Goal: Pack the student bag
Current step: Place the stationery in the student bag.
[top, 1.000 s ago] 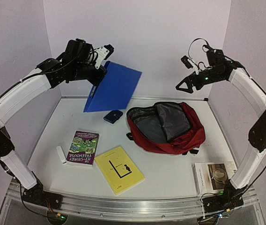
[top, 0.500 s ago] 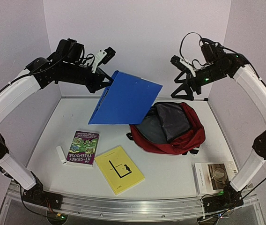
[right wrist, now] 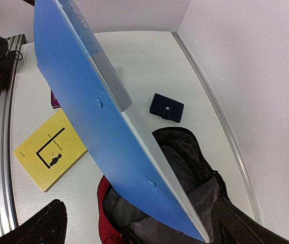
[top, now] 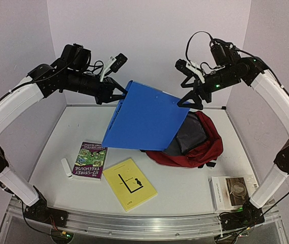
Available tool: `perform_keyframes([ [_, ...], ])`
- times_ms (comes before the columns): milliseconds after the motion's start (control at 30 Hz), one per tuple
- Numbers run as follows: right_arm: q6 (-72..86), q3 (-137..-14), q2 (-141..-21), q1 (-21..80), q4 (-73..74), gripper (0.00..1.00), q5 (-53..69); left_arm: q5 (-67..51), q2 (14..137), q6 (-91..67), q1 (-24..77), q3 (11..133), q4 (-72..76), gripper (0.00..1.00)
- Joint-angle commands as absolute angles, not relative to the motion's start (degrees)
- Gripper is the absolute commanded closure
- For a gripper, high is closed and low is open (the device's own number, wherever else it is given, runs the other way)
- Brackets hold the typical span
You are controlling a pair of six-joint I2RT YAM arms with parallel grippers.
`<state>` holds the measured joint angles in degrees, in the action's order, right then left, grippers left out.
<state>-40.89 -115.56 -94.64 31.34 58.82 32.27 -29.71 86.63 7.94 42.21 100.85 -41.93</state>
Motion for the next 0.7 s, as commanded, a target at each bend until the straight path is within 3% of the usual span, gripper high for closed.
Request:
perform_keyframes([
  [0, -42.2, -114.0, -95.2, 33.5, 59.6, 0.02, 34.8, -37.3, 83.7, 7.2, 42.4, 99.6, -36.4, 1.00],
  [200, -43.5, -111.4, -95.7, 35.9, 60.0, 0.03, 33.9, -42.7, 83.6, 7.0, 42.6, 99.2, -35.7, 1.00],
  [333, -44.1, -111.7, -96.0, 36.5, 61.4, 0.11, 35.2, -44.7, 83.1, 6.9, 42.6, 98.1, -35.0, 1.00],
  [467, -44.3, -109.9, -96.1, 37.2, 63.2, 0.33, 38.0, -44.2, 81.1, 6.3, 42.6, 95.7, -31.8, 1.00],
  [600, -43.9, -108.4, -95.5, 37.4, 63.3, 0.63, 38.2, -41.3, 79.9, 5.5, 42.6, 95.1, -30.8, 1.00],
  [667, -43.7, -109.0, -95.3, 37.5, 63.2, 0.83, 36.8, -38.9, 80.1, 5.2, 42.7, 95.2, -31.4, 0.98],
])
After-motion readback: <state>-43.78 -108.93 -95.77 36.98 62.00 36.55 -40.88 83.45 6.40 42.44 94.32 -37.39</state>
